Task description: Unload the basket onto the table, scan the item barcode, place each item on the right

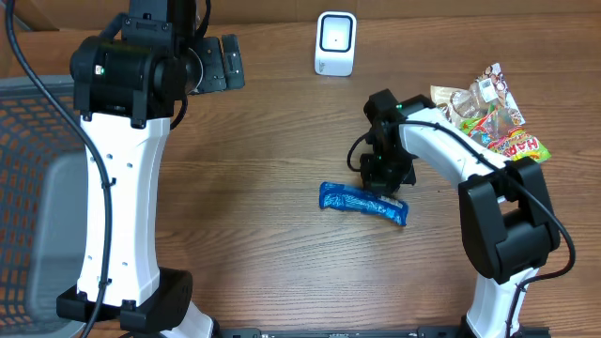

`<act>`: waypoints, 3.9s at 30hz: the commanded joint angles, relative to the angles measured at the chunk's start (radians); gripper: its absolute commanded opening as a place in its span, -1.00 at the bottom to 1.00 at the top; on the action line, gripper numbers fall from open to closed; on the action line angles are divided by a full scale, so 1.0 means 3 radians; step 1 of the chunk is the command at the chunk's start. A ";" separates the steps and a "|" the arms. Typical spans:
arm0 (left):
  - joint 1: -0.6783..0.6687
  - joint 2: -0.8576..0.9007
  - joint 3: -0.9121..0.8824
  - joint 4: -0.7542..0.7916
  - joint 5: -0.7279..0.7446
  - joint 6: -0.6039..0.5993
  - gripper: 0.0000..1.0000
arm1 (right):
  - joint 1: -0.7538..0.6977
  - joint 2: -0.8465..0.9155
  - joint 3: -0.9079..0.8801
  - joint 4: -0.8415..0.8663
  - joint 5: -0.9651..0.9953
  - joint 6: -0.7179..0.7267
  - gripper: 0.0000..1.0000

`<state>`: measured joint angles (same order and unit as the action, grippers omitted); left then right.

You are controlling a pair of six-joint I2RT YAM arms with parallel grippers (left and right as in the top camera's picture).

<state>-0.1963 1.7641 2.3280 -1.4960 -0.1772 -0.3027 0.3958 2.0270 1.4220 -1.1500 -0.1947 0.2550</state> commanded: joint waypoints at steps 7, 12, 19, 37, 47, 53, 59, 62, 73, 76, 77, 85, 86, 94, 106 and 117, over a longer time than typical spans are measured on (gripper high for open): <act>-0.0001 0.0004 -0.0008 0.0014 -0.0043 0.0062 1.00 | 0.0048 -0.0080 -0.0361 0.0366 0.0009 -0.0036 -0.92; -0.0001 0.0004 -0.0006 0.0014 -0.0045 0.0062 1.00 | 0.0023 -0.0187 -0.0212 0.0256 -0.0198 -0.0346 -0.81; -0.0001 0.0004 -0.0006 0.0014 -0.0045 0.0062 0.99 | 0.0098 -0.0361 -0.0086 -0.0027 -0.0703 -0.0905 -0.17; -0.0001 0.0004 -0.0006 0.0014 -0.0043 0.0062 1.00 | 0.0609 -0.0341 -0.0376 0.0432 -0.0198 -0.0575 -0.34; -0.0001 0.0004 -0.0006 0.0014 -0.0045 0.0062 1.00 | 0.0697 -0.0328 -0.0576 0.0744 0.0234 -0.0698 -0.38; -0.0001 0.0004 -0.0008 0.0014 -0.0045 0.0062 0.99 | 0.0697 -0.0322 -0.0576 0.1231 0.0708 -0.0880 -0.37; -0.0001 0.0004 -0.0006 0.0014 -0.0045 0.0062 1.00 | 0.0676 -0.0323 -0.0572 0.1851 0.1414 -0.0824 -0.30; -0.0001 0.0004 -0.0008 0.0014 -0.0043 0.0062 1.00 | 0.0642 -0.0322 -0.0567 0.2206 0.1732 -0.0649 -0.30; -0.0001 0.0004 -0.0006 0.0014 -0.0043 0.0062 1.00 | 0.0561 -0.0383 -0.0240 0.1943 0.1506 0.0216 0.12; -0.0001 0.0004 -0.0008 0.0014 -0.0045 0.0062 0.99 | 0.0378 -0.0450 -0.0074 0.1363 0.1002 0.0352 0.25; -0.0001 0.0004 -0.0006 0.0014 -0.0043 0.0062 1.00 | 0.0300 -0.0468 -0.0048 0.1237 0.0847 0.0351 0.25; -0.0001 0.0004 -0.0008 0.0014 -0.0043 0.0062 1.00 | -0.0328 -0.0446 -0.0058 0.0882 -0.0481 -0.0273 0.36; -0.0001 0.0004 -0.0006 0.0014 -0.0043 0.0062 0.99 | -0.0381 -0.0425 -0.0076 0.0880 -0.0587 -0.0399 0.36; -0.0001 0.0004 -0.0006 0.0014 -0.0045 0.0062 1.00 | -0.0473 -0.0150 -0.0231 0.0893 -0.1218 -0.1205 0.32; -0.0001 0.0004 -0.0008 0.0014 -0.0045 0.0062 1.00 | -0.0477 0.0258 -0.0248 0.1197 -0.1479 -0.1315 0.03; -0.0001 0.0004 -0.0008 0.0014 -0.0043 0.0062 1.00 | -0.0477 0.0257 -0.0242 0.1059 -0.1589 -0.1314 -0.93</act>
<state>-0.1963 1.7641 2.3276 -1.4960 -0.1772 -0.3027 0.2504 2.0914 1.3499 -0.8223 -0.6544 -0.1299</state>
